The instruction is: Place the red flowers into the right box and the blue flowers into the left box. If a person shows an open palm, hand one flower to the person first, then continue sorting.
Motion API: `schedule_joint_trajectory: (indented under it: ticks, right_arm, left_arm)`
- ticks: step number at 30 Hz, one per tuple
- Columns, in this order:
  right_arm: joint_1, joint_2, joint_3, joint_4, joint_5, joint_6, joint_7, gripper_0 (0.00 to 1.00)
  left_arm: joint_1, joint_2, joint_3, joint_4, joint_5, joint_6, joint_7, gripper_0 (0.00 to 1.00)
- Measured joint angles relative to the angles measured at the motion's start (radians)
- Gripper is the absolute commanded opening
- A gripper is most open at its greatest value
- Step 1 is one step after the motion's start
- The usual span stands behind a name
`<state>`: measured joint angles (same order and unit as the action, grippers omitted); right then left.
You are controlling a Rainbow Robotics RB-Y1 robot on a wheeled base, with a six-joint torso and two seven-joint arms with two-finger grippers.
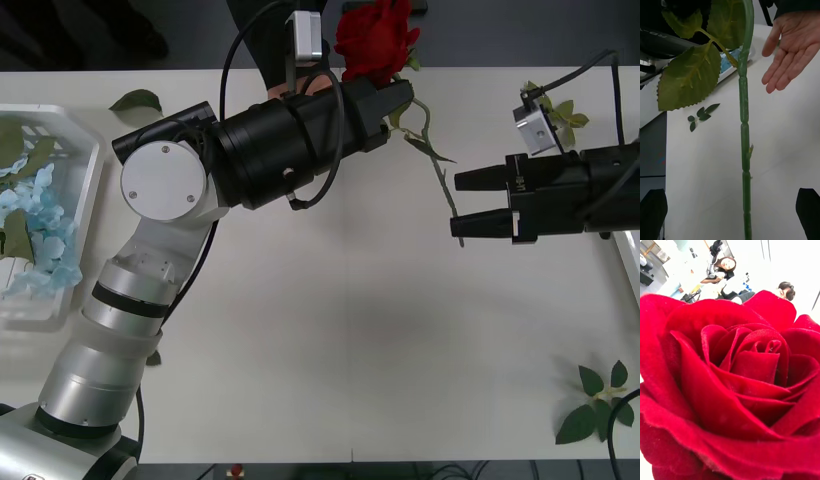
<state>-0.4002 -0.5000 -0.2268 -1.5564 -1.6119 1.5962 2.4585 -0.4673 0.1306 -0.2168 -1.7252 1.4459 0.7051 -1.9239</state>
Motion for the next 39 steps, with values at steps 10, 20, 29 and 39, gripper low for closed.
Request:
schedule_joint_trajectory:
  ticks: [10, 20, 29, 39]
  right_arm:
    - [0.000, 0.000, 0.068, 0.000, -0.001, -0.067, -0.010, 0.00]
    - [0.000, 0.019, 0.066, 0.000, -0.015, -0.045, -0.020, 0.00]
    - [0.000, 0.024, 0.066, 0.001, -0.018, -0.045, -0.020, 0.00]
    - [0.000, 0.024, 0.064, 0.001, -0.030, -0.045, -0.020, 0.00]
  left_arm:
    - [0.000, 0.000, 0.000, 0.000, 0.000, 0.000, 0.000, 0.00]
    - [0.000, 0.000, 0.000, 0.000, 0.001, -0.002, 0.000, 0.00]
    - [0.000, 0.000, 0.000, 0.000, 0.010, -0.002, 0.000, 0.92]
    - [0.001, 0.027, 0.000, -0.002, 0.010, 0.010, 0.000, 1.00]
